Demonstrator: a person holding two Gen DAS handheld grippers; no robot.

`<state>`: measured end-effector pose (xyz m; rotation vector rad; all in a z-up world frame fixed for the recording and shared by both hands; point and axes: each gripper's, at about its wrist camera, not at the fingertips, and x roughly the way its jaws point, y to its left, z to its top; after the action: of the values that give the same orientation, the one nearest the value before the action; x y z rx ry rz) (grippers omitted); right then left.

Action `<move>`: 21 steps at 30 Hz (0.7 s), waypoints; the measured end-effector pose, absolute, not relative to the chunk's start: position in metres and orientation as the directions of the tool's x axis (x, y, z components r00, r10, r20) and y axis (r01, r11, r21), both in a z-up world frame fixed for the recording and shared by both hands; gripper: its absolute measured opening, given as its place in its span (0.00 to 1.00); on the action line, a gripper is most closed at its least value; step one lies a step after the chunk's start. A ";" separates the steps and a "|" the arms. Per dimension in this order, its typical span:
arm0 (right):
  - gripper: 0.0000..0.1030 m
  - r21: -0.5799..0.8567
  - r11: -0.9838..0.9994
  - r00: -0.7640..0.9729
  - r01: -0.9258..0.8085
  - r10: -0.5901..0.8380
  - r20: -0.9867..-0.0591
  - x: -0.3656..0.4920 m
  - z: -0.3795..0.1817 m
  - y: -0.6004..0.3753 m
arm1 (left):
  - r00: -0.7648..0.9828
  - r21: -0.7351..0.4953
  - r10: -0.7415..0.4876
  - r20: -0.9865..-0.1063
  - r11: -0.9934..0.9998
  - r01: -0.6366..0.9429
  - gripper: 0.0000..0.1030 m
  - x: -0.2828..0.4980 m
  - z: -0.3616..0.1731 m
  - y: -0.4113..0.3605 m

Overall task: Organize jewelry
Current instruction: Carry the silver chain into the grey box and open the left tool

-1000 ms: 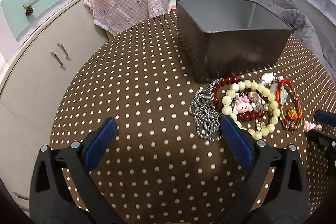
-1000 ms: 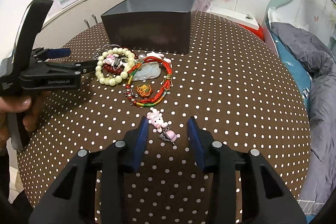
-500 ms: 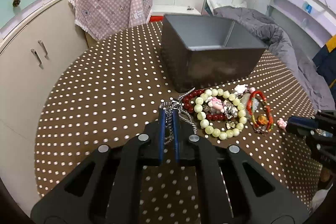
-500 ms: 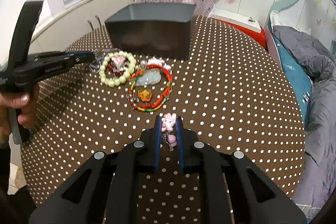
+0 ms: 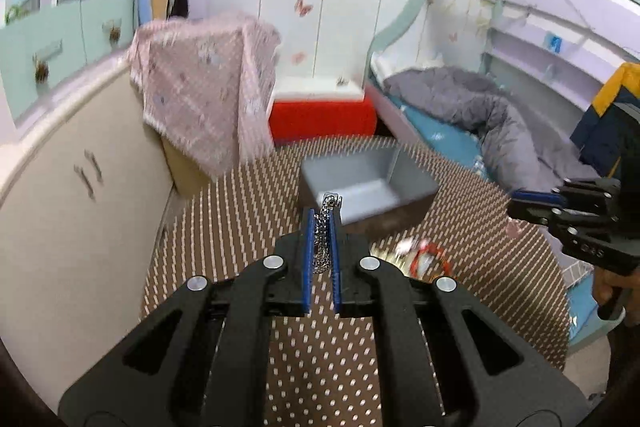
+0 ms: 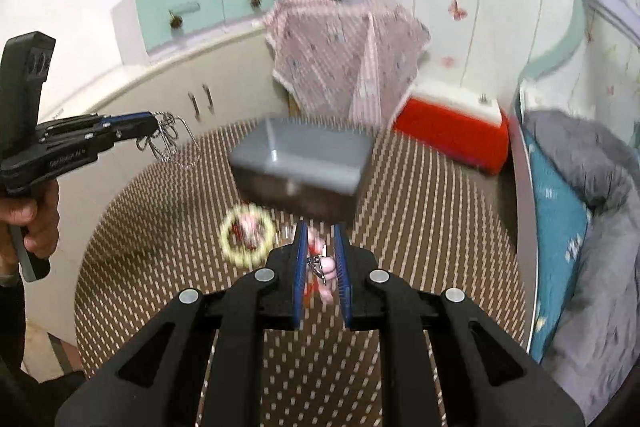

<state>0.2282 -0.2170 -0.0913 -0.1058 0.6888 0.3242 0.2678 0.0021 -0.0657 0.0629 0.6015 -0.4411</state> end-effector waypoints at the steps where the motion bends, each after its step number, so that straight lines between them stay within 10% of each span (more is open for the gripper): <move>1: 0.11 0.006 0.942 0.733 -0.334 0.264 -0.627 0.231 -0.084 -0.216 | 0.743 -0.064 -0.389 -0.545 0.903 0.425 0.07 0.266 -0.059 0.000; 15: 0.13 0.189 0.908 0.641 -0.374 0.400 -0.655 0.348 -0.067 -0.208 | 0.684 -0.099 -0.389 -0.617 0.901 0.423 0.08 0.358 -0.063 -0.051; 17: 0.28 0.228 0.915 0.626 -0.333 0.396 -0.672 0.359 -0.075 -0.214 | 0.675 -0.097 -0.341 -0.654 0.923 0.373 0.10 0.371 -0.070 -0.049; 18: 0.50 0.235 0.919 0.630 -0.317 0.389 -0.672 0.360 -0.076 -0.216 | 0.678 -0.096 -0.330 -0.657 0.928 0.359 0.28 0.373 -0.071 -0.047; 19: 0.61 0.240 0.924 0.639 -0.297 0.379 -0.669 0.361 -0.076 -0.220 | 0.691 -0.101 -0.322 -0.647 0.935 0.340 0.75 0.372 -0.070 -0.042; 21: 0.83 0.256 0.928 0.659 -0.272 0.373 -0.653 0.357 -0.074 -0.228 | 0.775 -0.073 -0.268 -0.572 0.958 0.278 0.94 0.361 -0.061 -0.028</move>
<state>0.3574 -0.2281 -0.0737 0.1401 0.7690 0.3659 0.3607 -0.0283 -0.0613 0.0163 0.6162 -0.2957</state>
